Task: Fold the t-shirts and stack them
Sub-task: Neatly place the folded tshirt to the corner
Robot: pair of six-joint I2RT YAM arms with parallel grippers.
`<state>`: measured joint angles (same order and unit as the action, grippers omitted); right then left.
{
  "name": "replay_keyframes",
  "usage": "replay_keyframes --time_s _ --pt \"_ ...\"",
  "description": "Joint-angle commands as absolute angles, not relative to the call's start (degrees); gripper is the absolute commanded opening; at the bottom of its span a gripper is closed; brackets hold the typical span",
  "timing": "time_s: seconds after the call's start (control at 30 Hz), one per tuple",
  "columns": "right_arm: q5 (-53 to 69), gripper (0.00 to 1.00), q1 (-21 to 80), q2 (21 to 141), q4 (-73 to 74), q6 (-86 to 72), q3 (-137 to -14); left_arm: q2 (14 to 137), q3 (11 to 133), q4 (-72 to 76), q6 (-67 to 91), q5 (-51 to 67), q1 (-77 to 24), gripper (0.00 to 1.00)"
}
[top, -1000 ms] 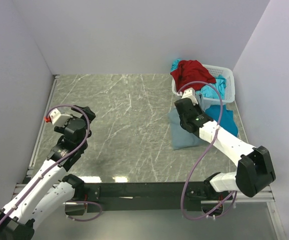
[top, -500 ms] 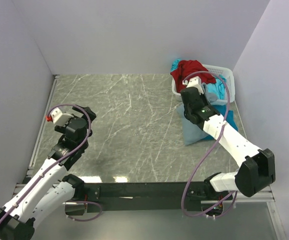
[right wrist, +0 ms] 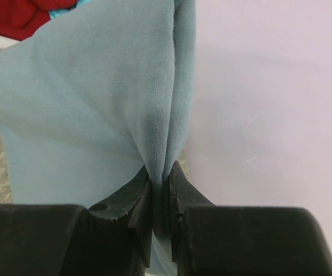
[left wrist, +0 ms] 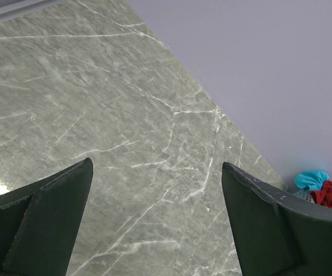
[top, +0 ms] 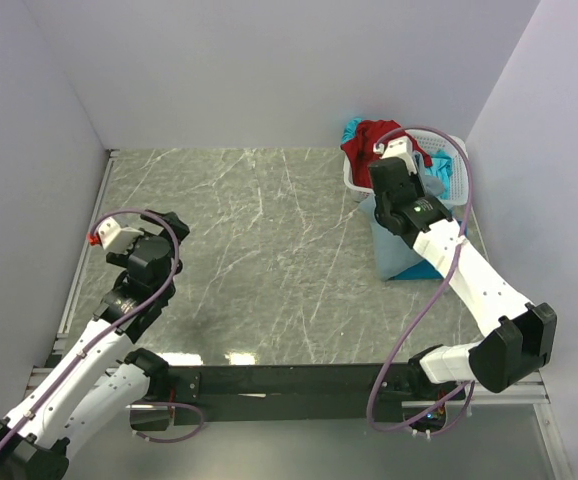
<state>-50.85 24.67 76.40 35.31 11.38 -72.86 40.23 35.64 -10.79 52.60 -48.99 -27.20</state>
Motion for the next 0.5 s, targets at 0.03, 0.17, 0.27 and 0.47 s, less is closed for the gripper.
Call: replay_keyframes --time_s 0.03,0.17,0.27,0.47 --pt "-50.98 0.0 23.47 76.03 35.86 11.51 -76.29 40.6 36.47 -9.4 51.85 -50.45 -27.07 0.99" --pt "-48.7 0.0 22.07 76.29 36.21 12.48 -77.17 41.48 36.65 -9.49 51.77 -50.36 -27.07 1.0" --pt "-46.58 0.0 21.01 76.9 36.56 13.09 -77.17 41.66 36.74 -9.49 51.77 -50.36 -26.98 0.99" --pt "-47.47 0.0 17.67 78.75 35.77 13.97 -77.34 41.75 36.65 -9.49 51.77 -51.06 -26.98 0.99"
